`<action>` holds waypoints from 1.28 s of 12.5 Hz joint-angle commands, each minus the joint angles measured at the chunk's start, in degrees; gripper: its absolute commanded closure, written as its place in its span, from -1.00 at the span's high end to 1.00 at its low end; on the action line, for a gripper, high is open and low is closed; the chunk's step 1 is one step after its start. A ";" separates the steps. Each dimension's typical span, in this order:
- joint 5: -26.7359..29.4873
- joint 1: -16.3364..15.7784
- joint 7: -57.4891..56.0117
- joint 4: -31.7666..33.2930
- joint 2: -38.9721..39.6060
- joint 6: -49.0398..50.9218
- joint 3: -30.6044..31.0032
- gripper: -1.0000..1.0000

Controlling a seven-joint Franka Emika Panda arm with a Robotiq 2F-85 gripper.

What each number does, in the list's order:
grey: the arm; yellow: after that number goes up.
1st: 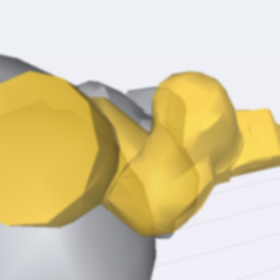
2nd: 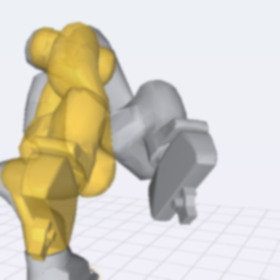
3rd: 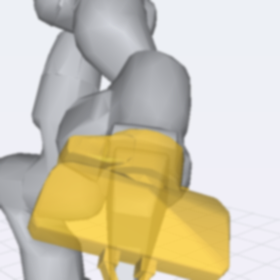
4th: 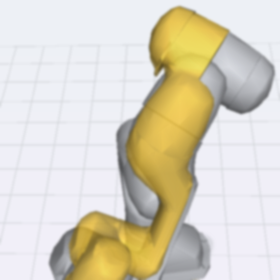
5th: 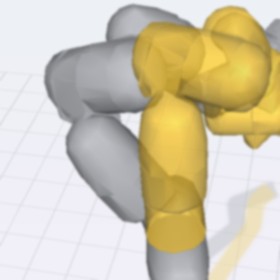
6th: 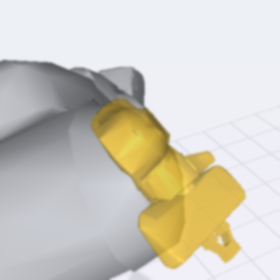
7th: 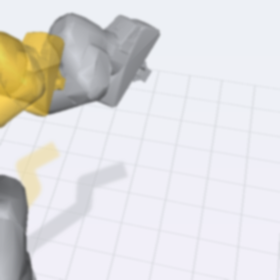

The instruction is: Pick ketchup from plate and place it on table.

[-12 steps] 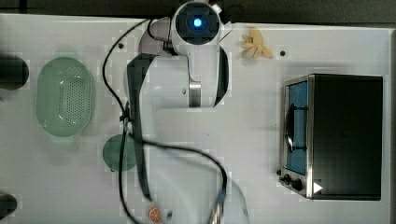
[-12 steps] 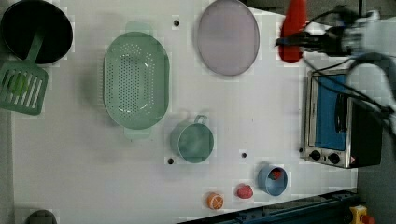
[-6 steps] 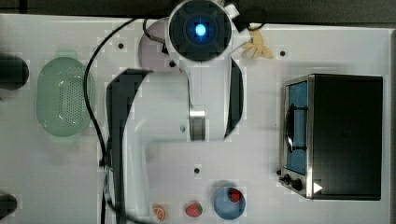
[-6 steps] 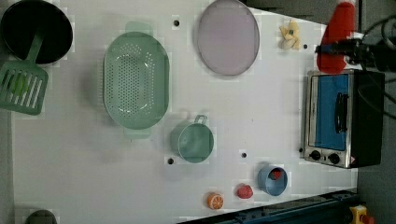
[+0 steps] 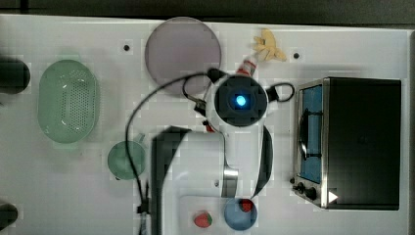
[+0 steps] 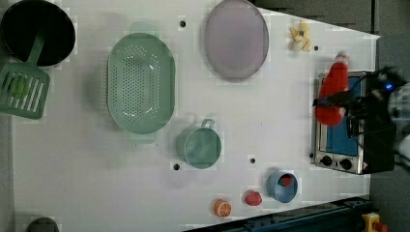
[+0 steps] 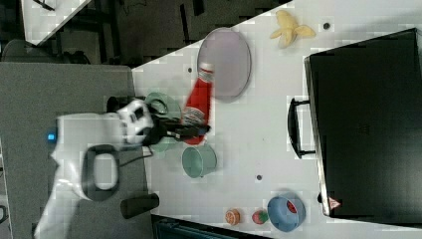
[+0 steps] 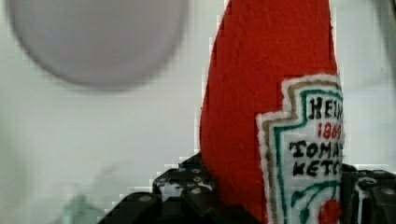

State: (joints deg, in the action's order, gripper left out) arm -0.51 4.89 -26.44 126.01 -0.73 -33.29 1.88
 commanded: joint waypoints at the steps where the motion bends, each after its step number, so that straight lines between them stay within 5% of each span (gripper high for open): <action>1: 0.25 0.96 2.16 6.46 1.67 -6.92 0.08 0.26; 5: 0.26 0.77 2.30 12.31 7.73 -22.01 0.34 0.32; 8: 0.26 0.83 2.30 12.37 11.81 -25.56 0.56 0.96; 13: 0.27 0.59 6.65 9.92 5.21 -23.50 0.80 1.00; 16: 0.27 0.24 14.46 5.69 -0.43 -12.89 0.81 1.00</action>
State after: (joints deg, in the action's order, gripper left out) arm -0.14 5.32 -18.67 135.18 1.53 -47.36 2.19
